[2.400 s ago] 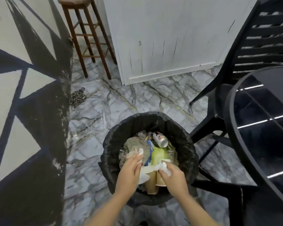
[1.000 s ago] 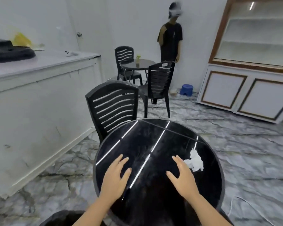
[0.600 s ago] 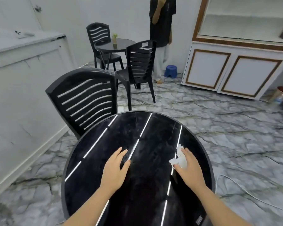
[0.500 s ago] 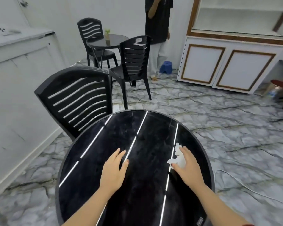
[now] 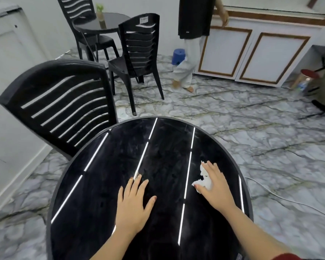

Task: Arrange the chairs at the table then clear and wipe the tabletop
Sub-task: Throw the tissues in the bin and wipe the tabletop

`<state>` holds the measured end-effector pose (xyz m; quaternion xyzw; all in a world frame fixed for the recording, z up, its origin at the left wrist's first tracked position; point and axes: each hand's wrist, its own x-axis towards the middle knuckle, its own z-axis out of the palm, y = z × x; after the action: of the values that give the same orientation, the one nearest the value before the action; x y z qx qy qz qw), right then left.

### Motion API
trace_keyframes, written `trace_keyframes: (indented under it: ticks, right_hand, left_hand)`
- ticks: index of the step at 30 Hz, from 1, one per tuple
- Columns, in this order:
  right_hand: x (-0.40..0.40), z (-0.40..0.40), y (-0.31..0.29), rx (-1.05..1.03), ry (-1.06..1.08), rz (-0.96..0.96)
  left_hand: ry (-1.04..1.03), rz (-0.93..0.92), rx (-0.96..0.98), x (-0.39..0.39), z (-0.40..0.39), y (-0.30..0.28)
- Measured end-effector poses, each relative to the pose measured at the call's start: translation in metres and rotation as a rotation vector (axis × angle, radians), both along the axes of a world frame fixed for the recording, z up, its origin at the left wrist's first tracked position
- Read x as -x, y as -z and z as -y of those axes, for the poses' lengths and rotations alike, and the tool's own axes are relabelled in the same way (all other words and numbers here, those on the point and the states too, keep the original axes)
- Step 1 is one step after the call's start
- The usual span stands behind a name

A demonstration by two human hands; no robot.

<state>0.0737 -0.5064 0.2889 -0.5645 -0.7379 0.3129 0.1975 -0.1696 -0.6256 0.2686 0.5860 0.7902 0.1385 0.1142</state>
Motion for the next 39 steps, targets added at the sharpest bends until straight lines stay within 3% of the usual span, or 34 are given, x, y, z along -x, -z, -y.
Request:
trace_keyframes:
  ticks: [8, 16, 25, 32, 39]
  right_hand:
    - [0.003, 0.004, 0.010, 0.006, 0.084, -0.091]
    - [0.004, 0.014, 0.003, 0.147, 0.202, -0.233]
    - [0.001, 0.032, -0.005, 0.151, 0.204, -0.379]
    - [0.012, 0.044, -0.018, 0.109, 0.135, -0.417]
    - [0.072, 0.076, -0.032, 0.167, -0.102, -0.473]
  left_hand:
    - [-0.007, -0.001, 0.005, -0.001, 0.001, -0.004]
    - [-0.004, 0.007, -0.007, -0.002, 0.000, -0.005]
    - [0.003, 0.021, 0.004, -0.002, 0.001, -0.006]
    - [-0.065, 0.124, 0.044, -0.004, 0.010, -0.021]
    - [-0.291, 0.259, -0.091, 0.014, 0.099, -0.041]
